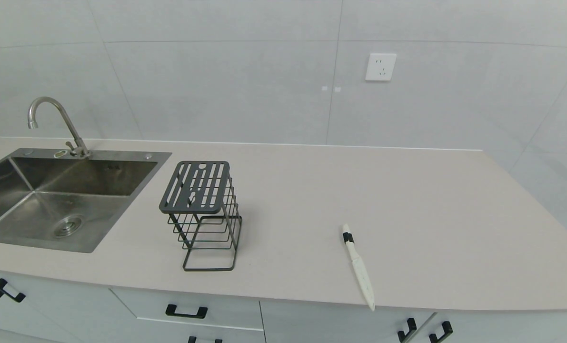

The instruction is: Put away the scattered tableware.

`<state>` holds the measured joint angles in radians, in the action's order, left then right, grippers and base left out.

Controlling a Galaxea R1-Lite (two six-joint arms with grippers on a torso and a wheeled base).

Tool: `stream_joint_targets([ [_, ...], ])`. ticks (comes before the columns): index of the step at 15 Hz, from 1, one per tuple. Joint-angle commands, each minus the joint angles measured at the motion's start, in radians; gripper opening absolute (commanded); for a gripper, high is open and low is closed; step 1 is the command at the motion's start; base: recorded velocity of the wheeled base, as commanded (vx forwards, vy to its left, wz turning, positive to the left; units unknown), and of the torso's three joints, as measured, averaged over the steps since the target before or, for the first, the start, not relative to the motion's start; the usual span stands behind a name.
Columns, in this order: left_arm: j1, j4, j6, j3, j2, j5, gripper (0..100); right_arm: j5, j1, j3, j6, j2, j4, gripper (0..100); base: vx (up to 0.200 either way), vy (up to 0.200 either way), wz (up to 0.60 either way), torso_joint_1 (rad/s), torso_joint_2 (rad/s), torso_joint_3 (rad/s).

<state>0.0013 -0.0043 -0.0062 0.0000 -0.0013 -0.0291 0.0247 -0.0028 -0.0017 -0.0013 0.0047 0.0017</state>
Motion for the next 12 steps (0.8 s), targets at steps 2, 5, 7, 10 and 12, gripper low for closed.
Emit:
stream_joint_targets([
  [2, 0.0, 0.0, 0.0, 0.0, 0.001, -0.002, 100, 0.0, 0.0, 0.0, 0.0, 0.001, 0.0, 100, 0.0, 0.0, 0.0, 0.0, 0.0, 0.0],
  [5, 0.0, 0.0, 0.0, 0.0, 0.001, -0.002, 100, 0.0, -0.002, 0.0, 0.0, 0.001, 0.0, 100, 0.0, 0.0, 0.0, 0.175, -0.01, 0.173],
  [7, 0.0, 0.0, -0.001, 0.0, 0.001, -0.002, 100, 0.0, 0.0, 0.0, 0.0, 0.001, 0.0, 100, 0.0, 0.0, 0.0, 0.271, -0.01, 0.239],
  [10, 0.0, 0.0, 0.0, 0.0, 0.001, -0.002, 100, 0.0, 0.0, 0.0, 0.0, 0.001, 0.0, 100, 0.0, 0.0, 0.0, 0.294, -0.05, 0.242],
  [12, 0.0, 0.0, 0.006, 0.0, 0.001, -0.002, 100, 0.0, 0.0, 0.0, 0.0, 0.001, 0.0, 100, 0.0, 0.0, 0.0, 0.31, -0.09, 0.229],
])
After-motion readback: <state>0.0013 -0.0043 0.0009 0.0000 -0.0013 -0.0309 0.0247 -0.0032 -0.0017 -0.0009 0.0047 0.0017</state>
